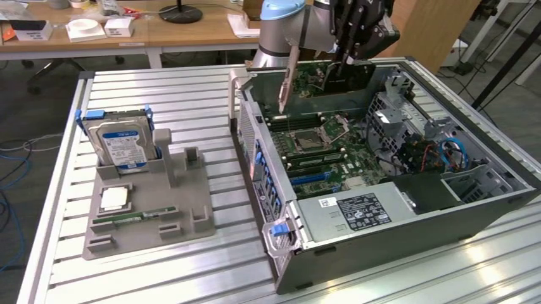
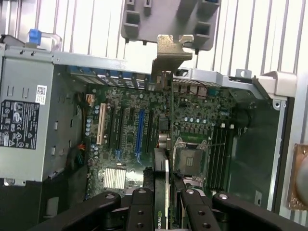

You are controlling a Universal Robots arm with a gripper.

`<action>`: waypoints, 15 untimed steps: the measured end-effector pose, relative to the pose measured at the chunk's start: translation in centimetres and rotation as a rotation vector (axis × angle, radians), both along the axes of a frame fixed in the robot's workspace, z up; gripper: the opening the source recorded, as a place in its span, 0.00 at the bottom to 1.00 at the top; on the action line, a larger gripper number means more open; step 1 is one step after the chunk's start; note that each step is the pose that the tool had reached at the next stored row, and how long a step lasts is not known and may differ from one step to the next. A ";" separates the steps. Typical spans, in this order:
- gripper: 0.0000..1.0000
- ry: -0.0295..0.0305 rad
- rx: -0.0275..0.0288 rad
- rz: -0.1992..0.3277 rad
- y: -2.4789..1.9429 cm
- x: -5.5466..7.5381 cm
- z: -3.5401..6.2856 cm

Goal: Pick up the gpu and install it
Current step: 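Insert the gpu into the slot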

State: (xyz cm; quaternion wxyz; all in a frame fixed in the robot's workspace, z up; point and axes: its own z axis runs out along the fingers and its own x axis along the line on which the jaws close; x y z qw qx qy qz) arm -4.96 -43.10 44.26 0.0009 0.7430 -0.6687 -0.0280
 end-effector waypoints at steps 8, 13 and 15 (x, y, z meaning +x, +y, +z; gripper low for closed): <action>0.26 0.0000 0.0000 0.112 0.00 0.1 -0.25; 0.26 0.0000 0.0000 0.177 0.00 0.1 -0.39; 0.26 -0.0006 -0.0001 0.188 -0.01 0.1 -0.38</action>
